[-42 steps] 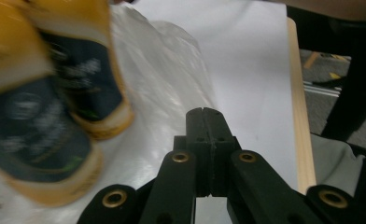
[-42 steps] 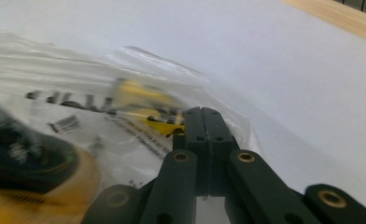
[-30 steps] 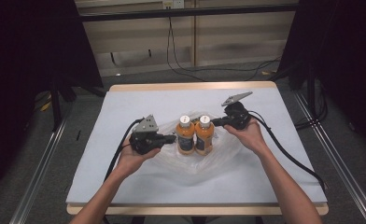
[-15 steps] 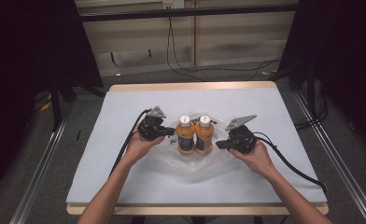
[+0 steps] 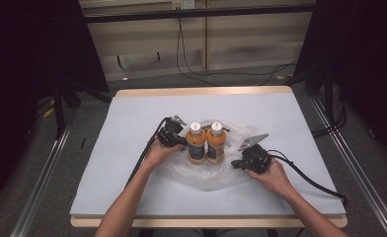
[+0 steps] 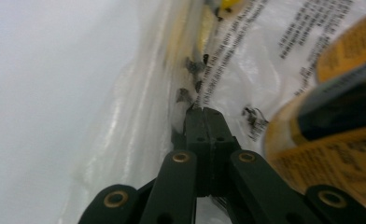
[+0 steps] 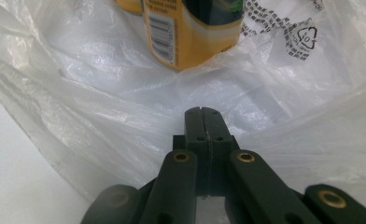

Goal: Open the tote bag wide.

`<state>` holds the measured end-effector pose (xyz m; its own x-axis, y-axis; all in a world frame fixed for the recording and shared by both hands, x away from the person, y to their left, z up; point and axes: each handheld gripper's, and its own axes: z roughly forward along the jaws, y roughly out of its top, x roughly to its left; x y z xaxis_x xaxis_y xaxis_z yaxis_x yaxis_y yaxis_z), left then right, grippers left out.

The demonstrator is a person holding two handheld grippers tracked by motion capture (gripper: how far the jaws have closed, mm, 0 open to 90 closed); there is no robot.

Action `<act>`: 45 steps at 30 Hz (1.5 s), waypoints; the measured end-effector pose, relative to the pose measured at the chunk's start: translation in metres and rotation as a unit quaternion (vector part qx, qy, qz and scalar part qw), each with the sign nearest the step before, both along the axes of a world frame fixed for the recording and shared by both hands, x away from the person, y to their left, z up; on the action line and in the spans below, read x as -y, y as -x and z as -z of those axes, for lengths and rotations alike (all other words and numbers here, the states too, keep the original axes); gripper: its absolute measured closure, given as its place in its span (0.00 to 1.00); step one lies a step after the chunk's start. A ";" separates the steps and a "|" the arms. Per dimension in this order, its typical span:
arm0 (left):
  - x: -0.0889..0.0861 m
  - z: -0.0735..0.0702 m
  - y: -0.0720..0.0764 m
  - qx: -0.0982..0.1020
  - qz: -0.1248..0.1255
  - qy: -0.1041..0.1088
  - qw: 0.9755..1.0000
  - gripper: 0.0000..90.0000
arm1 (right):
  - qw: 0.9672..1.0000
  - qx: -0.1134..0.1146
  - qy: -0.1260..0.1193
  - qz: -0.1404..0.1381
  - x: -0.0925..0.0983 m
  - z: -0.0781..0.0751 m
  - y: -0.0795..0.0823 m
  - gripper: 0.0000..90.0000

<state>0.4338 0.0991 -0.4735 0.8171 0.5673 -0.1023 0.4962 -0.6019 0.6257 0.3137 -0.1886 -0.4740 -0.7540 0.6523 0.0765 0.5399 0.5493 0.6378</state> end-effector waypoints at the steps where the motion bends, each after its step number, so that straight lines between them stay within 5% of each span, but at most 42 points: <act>1: -0.001 0.000 -0.001 0.002 -0.002 -0.004 1.000 1.00 | 1.000 0.002 0.001 -0.002 0.001 0.000 0.001 1.00; 3: -0.003 0.000 -0.002 0.015 -0.019 -0.010 1.000 1.00 | 1.000 0.000 0.005 0.002 0.004 -0.001 0.005 1.00; 9: -0.006 0.002 -0.002 0.013 -0.028 0.002 1.000 1.00 | 1.000 0.007 0.011 0.010 0.011 -0.001 0.016 1.00; 15: -0.010 0.002 -0.003 -0.004 -0.039 0.016 0.999 1.00 | 1.000 0.011 0.020 0.007 0.014 -0.002 0.027 1.00; 16: -0.011 0.002 -0.003 -0.016 -0.037 0.026 0.999 1.00 | 1.000 0.010 0.023 0.011 0.013 -0.003 0.029 1.00; 18: -0.010 0.001 0.001 -0.009 -0.036 0.022 0.999 1.00 | 1.000 0.013 0.024 0.009 0.014 -0.002 0.031 1.00; 19: -0.013 -0.001 0.001 -0.014 -0.018 0.030 0.999 1.00 | 1.000 0.007 0.018 0.012 0.014 -0.002 0.031 1.00; 21: -0.014 -0.005 0.005 -0.002 -0.021 0.045 0.999 1.00 | 1.000 0.012 0.013 0.014 0.016 -0.003 0.030 1.00; 24: -0.019 -0.013 0.012 0.013 -0.008 0.067 0.998 1.00 | 0.999 0.022 -0.028 0.019 0.019 -0.010 0.028 1.00; 28: -0.022 -0.024 0.023 0.031 0.011 0.076 0.997 1.00 | 0.998 0.035 -0.041 0.027 0.021 -0.014 0.029 1.00; 33: -0.027 -0.039 0.040 0.060 0.028 0.095 0.993 1.00 | 0.993 0.077 -0.081 0.036 0.028 -0.026 0.034 0.99; 38: -0.034 -0.049 0.059 0.103 0.031 0.099 0.989 0.95 | 0.989 0.096 -0.099 0.049 0.032 -0.034 0.038 0.88; 40: -0.042 -0.053 0.065 0.108 0.038 0.118 0.986 0.89 | 0.987 0.109 -0.109 0.053 0.034 -0.038 0.041 0.83; 42: -0.046 -0.055 0.069 0.113 0.037 0.114 0.986 0.83 | 0.986 0.110 -0.116 0.054 0.035 -0.040 0.043 0.83; 45: -0.059 -0.057 0.080 0.111 0.037 0.120 0.986 0.74 | 0.983 0.122 -0.126 0.057 0.037 -0.045 0.049 0.67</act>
